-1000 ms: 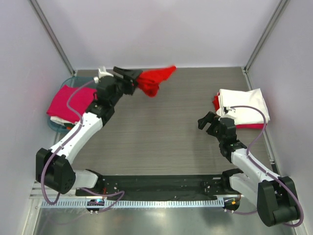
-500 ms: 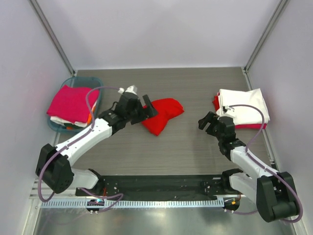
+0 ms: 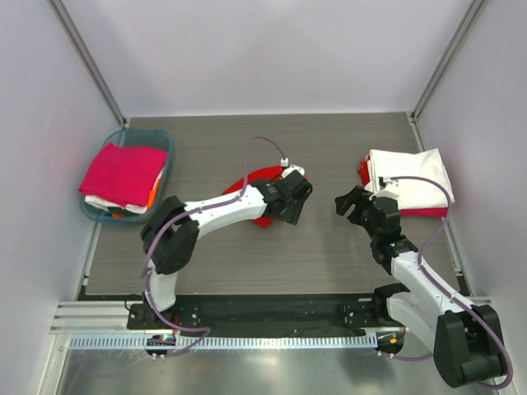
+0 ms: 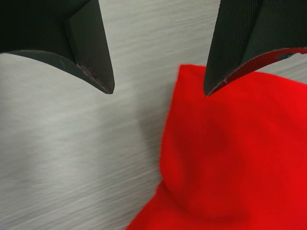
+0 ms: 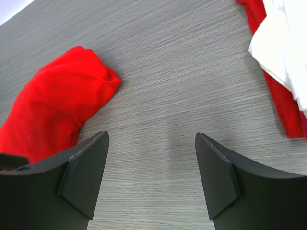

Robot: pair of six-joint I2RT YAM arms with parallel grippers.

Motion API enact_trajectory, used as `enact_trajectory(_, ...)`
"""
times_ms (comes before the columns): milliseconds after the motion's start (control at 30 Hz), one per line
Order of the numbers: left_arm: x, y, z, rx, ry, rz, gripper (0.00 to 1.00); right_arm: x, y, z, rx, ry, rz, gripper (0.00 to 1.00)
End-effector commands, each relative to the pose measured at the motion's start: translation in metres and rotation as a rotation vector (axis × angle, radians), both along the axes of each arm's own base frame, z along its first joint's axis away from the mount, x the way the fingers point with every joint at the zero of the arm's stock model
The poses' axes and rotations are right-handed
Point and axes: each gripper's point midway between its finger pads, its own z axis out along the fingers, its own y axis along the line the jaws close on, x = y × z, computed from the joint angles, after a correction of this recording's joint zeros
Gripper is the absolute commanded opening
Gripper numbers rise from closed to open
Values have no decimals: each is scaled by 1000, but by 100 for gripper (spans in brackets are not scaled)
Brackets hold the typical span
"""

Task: Fold and stack the t-shirts
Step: Move the tshirt to the center of the board, then flatten the tshirt out

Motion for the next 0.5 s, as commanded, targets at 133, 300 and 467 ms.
enact_trajectory(133, 25, 38, -11, 297, -85, 44, 75, 1, 4, 11, 10, -61, 24, 78)
enact_trajectory(300, 35, 55, -27, 367, -85, 119, 61, 4, 6, 9, 8, -46, 30, 78)
enact_trajectory(467, 27, 46, -12, 229, -69, 101, 1, 4, 4, 11, 11, -46, 16, 79)
